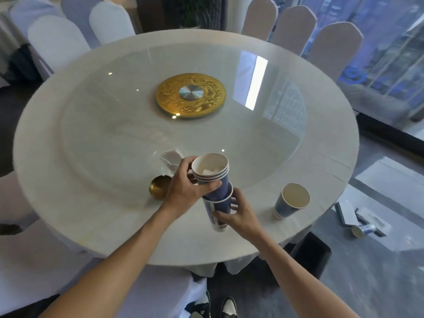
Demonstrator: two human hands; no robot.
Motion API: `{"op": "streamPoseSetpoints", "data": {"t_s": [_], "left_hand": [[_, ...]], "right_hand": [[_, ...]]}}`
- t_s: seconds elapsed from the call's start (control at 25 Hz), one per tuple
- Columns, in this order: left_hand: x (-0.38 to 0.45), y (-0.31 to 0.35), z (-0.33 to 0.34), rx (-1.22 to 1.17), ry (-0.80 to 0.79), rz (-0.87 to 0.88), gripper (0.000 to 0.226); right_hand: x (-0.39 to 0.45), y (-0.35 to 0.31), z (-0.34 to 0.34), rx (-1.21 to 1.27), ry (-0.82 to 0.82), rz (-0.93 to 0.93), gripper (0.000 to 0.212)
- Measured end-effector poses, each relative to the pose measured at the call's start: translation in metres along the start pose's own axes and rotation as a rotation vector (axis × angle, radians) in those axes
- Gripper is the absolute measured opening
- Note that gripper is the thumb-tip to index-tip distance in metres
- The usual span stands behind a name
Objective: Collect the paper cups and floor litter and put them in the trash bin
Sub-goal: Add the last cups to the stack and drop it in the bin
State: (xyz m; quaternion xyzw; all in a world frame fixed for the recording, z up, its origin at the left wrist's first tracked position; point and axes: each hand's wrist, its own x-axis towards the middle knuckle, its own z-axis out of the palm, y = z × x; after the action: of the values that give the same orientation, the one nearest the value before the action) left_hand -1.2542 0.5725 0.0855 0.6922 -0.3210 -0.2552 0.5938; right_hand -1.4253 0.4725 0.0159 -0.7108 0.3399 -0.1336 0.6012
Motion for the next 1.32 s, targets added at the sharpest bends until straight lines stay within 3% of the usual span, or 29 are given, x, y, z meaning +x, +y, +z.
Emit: {"op": "streamPoseSetpoints", "data": {"t_s": [0.16,0.28,0.6,0.8,0.92,1.12,1.24,1.32], "left_hand": [[0.001,-0.016,0.019,-0.004,-0.162,-0.051,0.081],[0.0,-0.022,0.031,-0.034,-0.224,-0.071,0.089],[-0.002,-0.022,0.075,-0.094,-0.357,-0.107,0.081],[0.005,-0.014,0.113,-0.037,-0.332,-0.062,0.077],[0.013,-0.005,0.138,-0.016,-0.268,-0.034,0.079],[0.024,0.004,0.172,-0.011,-0.134,-0.018,0.087],[0.025,0.004,0.187,-0.029,-0.056,-0.024,0.09],[0.025,0.003,0.191,-0.043,0.0,-0.03,0.092]], "right_hand": [[-0.007,-0.004,-0.011,0.079,0.057,0.014,0.067],[-0.015,-0.006,-0.018,0.113,0.102,0.027,0.065],[-0.034,0.0,-0.053,0.154,0.192,0.036,0.069],[-0.037,0.0,-0.094,-0.018,0.194,-0.029,0.065],[-0.034,0.004,-0.132,-0.188,0.244,-0.063,0.094],[-0.023,0.04,-0.197,-0.164,0.406,-0.002,0.125],[-0.016,0.076,-0.216,-0.188,0.26,0.16,0.137],[-0.013,0.097,-0.22,-0.245,0.14,0.196,0.133]]}}
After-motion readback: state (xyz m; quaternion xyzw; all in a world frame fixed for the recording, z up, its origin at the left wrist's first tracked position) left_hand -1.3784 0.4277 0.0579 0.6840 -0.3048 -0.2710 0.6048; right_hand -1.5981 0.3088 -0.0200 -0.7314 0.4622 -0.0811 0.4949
